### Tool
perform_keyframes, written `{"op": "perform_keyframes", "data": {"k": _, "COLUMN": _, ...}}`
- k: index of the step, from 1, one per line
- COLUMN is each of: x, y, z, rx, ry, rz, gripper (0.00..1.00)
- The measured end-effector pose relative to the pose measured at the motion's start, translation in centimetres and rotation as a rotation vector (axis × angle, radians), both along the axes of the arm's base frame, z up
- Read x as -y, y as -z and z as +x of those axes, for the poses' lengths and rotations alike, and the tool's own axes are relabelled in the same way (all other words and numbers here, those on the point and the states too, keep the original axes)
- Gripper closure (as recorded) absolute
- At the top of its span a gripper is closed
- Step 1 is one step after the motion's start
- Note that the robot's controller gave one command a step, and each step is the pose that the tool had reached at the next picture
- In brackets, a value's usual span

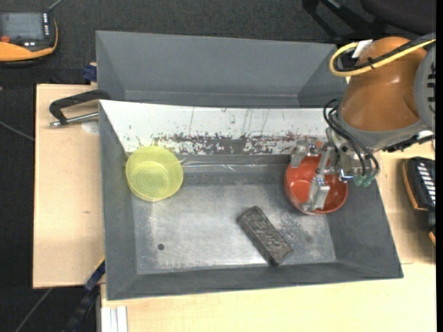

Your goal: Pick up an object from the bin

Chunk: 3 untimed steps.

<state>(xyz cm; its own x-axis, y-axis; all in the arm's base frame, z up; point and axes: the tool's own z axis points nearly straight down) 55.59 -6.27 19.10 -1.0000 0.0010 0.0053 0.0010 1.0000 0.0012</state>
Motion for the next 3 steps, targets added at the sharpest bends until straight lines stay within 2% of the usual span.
{"op": "perform_keyframes", "data": {"k": 1, "x": 3.96, "y": 9.69, "z": 3.90, "rx": 0.001, "ry": -0.243, "rz": 0.002, "gripper": 0.00}}
{"op": "perform_keyframes", "data": {"k": 2, "x": 3.88, "y": 9.42, "z": 3.98, "rx": 0.005, "ry": -0.244, "rz": 0.001, "gripper": 1.00}}
{"op": "perform_keyframes", "data": {"k": 3, "x": 3.87, "y": 9.42, "z": 3.98, "rx": 0.004, "ry": -0.244, "rz": 0.001, "gripper": 0.00}}
